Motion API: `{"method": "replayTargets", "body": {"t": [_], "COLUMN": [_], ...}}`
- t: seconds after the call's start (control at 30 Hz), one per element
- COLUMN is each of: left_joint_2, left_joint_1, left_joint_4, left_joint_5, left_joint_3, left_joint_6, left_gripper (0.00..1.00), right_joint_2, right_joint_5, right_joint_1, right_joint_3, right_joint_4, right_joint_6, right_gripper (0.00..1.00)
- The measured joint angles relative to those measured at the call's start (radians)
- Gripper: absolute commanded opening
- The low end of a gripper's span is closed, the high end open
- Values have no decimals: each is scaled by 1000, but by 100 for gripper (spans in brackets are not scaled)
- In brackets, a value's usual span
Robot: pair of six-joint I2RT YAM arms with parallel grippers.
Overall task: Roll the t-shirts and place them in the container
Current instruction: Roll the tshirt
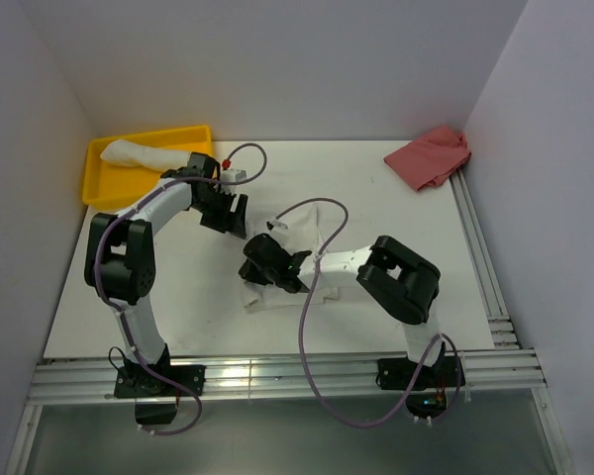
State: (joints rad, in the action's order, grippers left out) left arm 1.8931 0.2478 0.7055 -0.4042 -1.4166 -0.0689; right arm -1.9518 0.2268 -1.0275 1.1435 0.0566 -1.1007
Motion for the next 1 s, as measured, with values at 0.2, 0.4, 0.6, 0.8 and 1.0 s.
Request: {"method": "replayTargets", "body": {"t": [0.2, 0.4, 0.6, 0.8, 1.0], "left_joint_2": [-7, -7, 1, 63, 86], "left_joint_1": [-7, -7, -7, 5, 26], "left_joint_4": [3, 1, -14, -49, -50], "left_joint_5": [-29, -70, -105, -119, -119], "left_joint_3": [0, 5, 26, 30, 24], "left_joint_6": [-2, -2, 0, 8, 35], "left_gripper": [78, 78, 78, 71, 35], "right_joint_2": [19, -17, -68, -76, -61], "right_joint_5": [-161, -266, -314, -326, -314], "right_joint_1": [66, 113, 129, 129, 128], "right_joint_3": [-205, -351, -430, -491, -500], "right_joint_4": [364, 689, 906, 1005, 993], "right_joint_6": [-104, -229, -323, -382, -394], "right_gripper": [27, 27, 28, 32, 45]}}
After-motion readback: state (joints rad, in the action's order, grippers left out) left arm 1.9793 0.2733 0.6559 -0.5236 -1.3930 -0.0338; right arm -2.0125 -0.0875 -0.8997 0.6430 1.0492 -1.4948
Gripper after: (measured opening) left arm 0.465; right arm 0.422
